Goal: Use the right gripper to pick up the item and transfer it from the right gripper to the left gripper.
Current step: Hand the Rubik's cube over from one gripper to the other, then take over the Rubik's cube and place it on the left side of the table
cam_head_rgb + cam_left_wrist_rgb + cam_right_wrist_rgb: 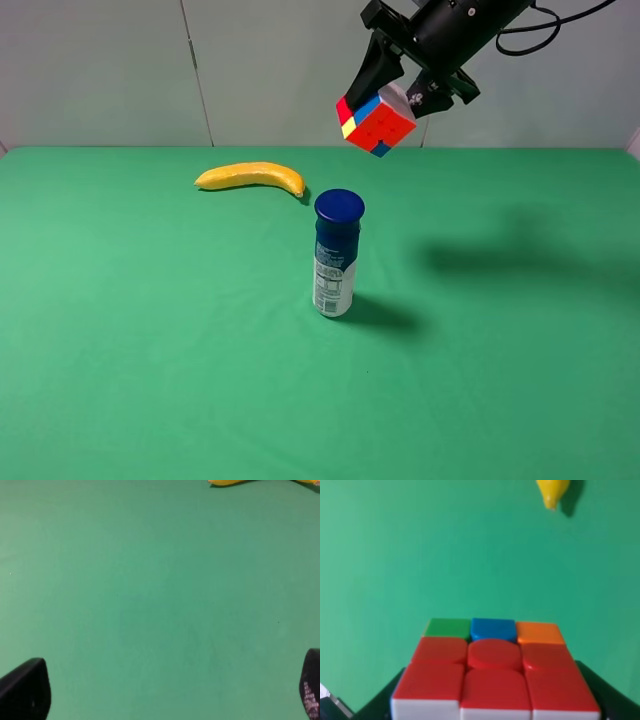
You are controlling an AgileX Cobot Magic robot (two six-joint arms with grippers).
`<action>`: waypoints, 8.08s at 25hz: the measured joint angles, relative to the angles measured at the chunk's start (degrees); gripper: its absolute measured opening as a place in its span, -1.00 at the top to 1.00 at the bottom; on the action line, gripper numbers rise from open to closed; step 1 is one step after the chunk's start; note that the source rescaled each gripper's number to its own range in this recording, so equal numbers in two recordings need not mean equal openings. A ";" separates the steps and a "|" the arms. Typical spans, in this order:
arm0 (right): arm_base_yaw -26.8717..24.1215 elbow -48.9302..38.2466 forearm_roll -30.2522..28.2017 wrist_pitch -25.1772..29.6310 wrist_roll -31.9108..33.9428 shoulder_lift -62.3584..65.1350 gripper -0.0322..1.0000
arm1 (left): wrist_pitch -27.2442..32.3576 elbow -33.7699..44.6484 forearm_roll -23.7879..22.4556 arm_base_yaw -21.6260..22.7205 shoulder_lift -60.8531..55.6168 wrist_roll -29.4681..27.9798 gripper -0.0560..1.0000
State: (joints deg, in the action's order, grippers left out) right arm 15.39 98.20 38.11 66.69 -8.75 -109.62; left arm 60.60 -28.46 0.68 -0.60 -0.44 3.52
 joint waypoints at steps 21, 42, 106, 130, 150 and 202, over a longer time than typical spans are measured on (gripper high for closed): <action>12.79 2.68 0.26 -6.11 -16.21 0.00 0.83 | 0.00 0.00 0.00 0.00 0.00 0.00 -1.00; 16.84 5.37 0.93 -4.66 -24.91 0.00 0.83 | 0.00 0.00 -0.02 0.00 0.00 0.00 -1.00; 16.84 5.37 5.94 -0.56 -20.71 0.00 0.83 | -49.40 -17.44 1.27 -33.53 71.24 29.81 -0.99; 16.84 5.37 8.29 1.11 -20.87 -0.31 0.83 | -63.30 -17.59 1.12 -38.91 78.49 32.13 -0.86; 16.84 5.42 8.92 1.09 -20.31 -0.51 0.83 | -65.19 -17.59 1.07 -38.94 78.56 32.26 0.86; 10.00 5.60 -12.49 3.02 -16.82 10.30 -1.00 | -62.43 -17.59 1.12 -42.28 78.56 29.60 0.89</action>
State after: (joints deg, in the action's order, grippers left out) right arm 25.39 103.81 25.62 69.72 -25.57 -99.32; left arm -1.83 -46.04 1.80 -42.88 78.12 33.13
